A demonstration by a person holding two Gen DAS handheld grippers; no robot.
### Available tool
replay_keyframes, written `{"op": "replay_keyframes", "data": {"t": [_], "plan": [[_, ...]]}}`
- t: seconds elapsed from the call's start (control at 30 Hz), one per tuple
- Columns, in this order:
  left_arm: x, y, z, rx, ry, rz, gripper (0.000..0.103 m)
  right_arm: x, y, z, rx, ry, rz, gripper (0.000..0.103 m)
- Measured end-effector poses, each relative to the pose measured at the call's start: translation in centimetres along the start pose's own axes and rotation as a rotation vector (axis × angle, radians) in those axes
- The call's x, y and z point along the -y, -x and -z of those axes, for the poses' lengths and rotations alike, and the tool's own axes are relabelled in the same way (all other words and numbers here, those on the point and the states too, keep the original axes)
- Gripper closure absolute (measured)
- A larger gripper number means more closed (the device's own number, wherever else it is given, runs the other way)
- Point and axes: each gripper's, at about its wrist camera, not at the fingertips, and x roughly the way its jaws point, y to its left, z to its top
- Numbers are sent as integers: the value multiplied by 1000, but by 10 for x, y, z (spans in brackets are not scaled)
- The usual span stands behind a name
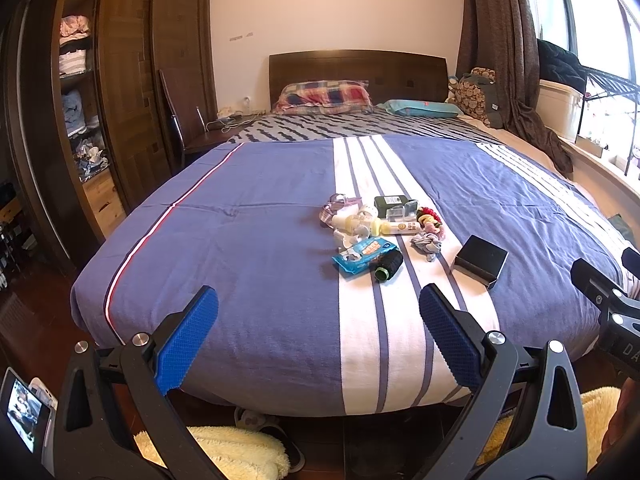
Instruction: Collect trash
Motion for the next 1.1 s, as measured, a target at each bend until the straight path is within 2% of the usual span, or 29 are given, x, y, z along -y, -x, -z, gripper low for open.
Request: {"op": "replay_keyframes", "data": {"t": [1.1], "plan": [[-1, 3, -2, 6, -2, 1, 8, -4, 2, -4, 9, 10, -12, 3]]}}
